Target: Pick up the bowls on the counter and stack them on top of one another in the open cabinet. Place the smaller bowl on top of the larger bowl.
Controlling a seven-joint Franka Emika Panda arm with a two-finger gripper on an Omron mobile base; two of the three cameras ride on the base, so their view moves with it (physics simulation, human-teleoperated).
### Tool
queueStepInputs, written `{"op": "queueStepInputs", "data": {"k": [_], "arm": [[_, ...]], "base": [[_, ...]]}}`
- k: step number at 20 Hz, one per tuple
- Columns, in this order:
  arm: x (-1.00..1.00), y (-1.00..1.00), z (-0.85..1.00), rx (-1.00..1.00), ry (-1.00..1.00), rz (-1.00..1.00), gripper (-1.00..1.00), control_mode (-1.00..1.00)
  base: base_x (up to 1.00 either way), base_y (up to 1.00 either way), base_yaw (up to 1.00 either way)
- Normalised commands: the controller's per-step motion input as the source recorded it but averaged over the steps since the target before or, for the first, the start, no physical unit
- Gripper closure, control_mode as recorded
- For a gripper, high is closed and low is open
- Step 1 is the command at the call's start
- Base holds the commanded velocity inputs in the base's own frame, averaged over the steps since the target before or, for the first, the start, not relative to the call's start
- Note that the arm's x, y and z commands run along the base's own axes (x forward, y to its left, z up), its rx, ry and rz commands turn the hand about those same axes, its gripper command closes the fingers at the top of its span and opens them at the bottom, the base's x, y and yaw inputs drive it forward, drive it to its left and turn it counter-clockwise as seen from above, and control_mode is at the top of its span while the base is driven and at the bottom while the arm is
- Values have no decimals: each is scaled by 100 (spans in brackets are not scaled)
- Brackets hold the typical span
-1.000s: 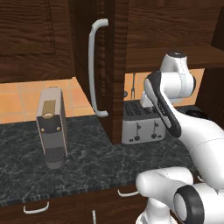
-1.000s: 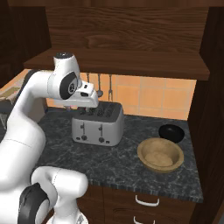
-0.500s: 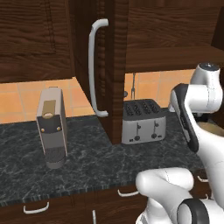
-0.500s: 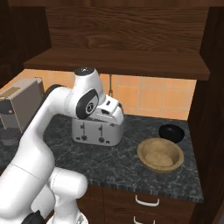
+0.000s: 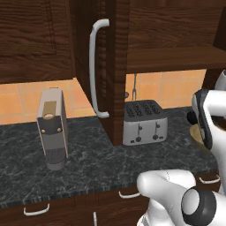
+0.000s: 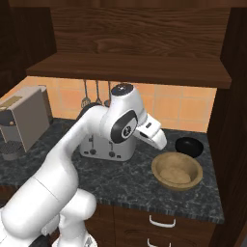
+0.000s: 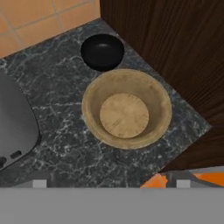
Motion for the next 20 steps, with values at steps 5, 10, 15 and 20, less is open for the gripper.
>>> {"op": "queueStepInputs", "data": {"k": [5,10,15,20], "arm": [[28,-92,-18,0,-4,-2,-100,-100],[46,-58,-25,0,0,12,-100,-100],[51,-17,-24,-1,1,5,-100,-100],[62,0,-21,-2,5,0,-100,-100]], "base": [[0,0,0],[0,0,0],[0,0,0],[0,0,0]]}}
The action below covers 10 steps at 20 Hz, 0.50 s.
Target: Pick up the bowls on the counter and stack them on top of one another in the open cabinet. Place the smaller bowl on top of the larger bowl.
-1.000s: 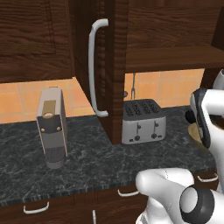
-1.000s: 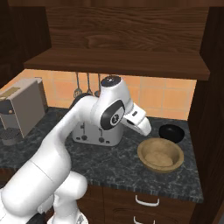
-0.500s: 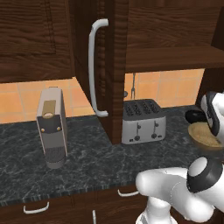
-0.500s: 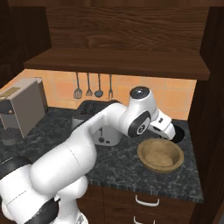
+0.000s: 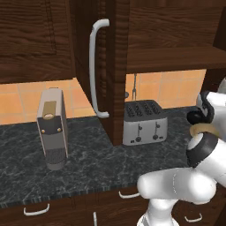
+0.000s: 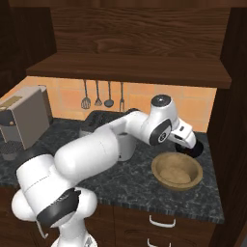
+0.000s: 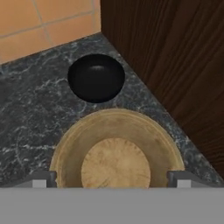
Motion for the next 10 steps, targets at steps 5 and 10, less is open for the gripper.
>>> {"op": "queueStepInputs", "data": {"k": [5,10], "arm": [[55,0,-27,-5,6,0,-100,-100],[2,0,-9,0,0,7,-100,-100]], "base": [[0,0,0],[0,0,0]]}}
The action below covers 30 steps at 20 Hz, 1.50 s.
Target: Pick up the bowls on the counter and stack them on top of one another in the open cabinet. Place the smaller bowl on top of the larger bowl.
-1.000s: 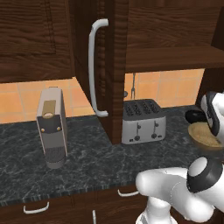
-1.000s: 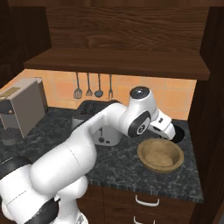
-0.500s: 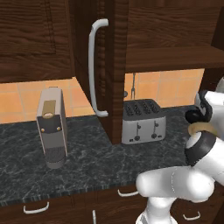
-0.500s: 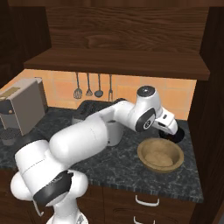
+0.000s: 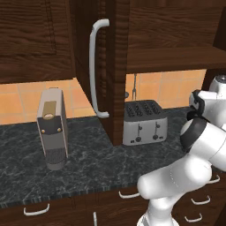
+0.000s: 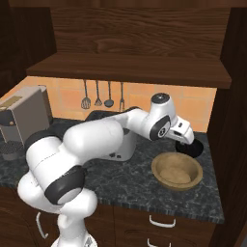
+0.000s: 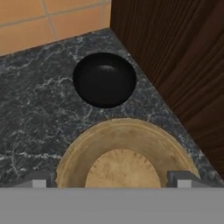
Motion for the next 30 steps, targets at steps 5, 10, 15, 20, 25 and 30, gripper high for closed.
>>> {"op": "queueStepInputs", "data": {"k": [5,10,15,20,25,30], "arm": [[21,0,-32,0,0,7,-100,-100],[32,4,-24,0,2,7,-100,-100],[11,4,-10,-1,3,0,-100,-100],[17,0,-27,-1,2,1,-100,-100],[22,0,-4,-1,0,2,-100,-100],[8,-16,-4,-1,0,7,-100,-100]], "base": [[0,0,0],[0,0,0],[0,0,0],[0,0,0],[0,0,0],[0,0,0]]}}
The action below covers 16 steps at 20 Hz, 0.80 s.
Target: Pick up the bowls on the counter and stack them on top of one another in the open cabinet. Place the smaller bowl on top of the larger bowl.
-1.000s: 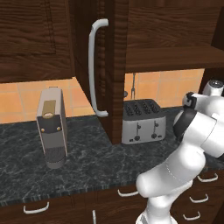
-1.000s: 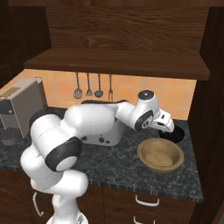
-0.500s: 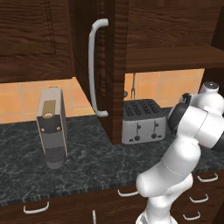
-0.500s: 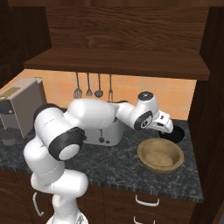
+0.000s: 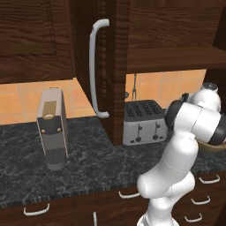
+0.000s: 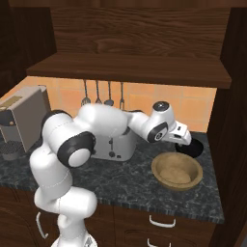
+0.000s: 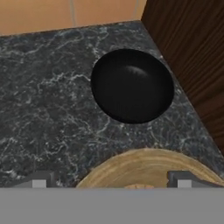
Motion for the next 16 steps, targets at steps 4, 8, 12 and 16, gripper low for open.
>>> {"op": "queueStepInputs", "data": {"k": [4,8,12,16], "arm": [[16,-6,-12,-3,0,10,-100,-100],[30,-1,-13,-1,3,7,-100,-100],[32,0,-15,0,8,5,-100,-100],[35,-6,-22,-1,8,5,-100,-100]], "base": [[0,0,0],[0,0,0],[0,0,0],[0,0,0]]}}
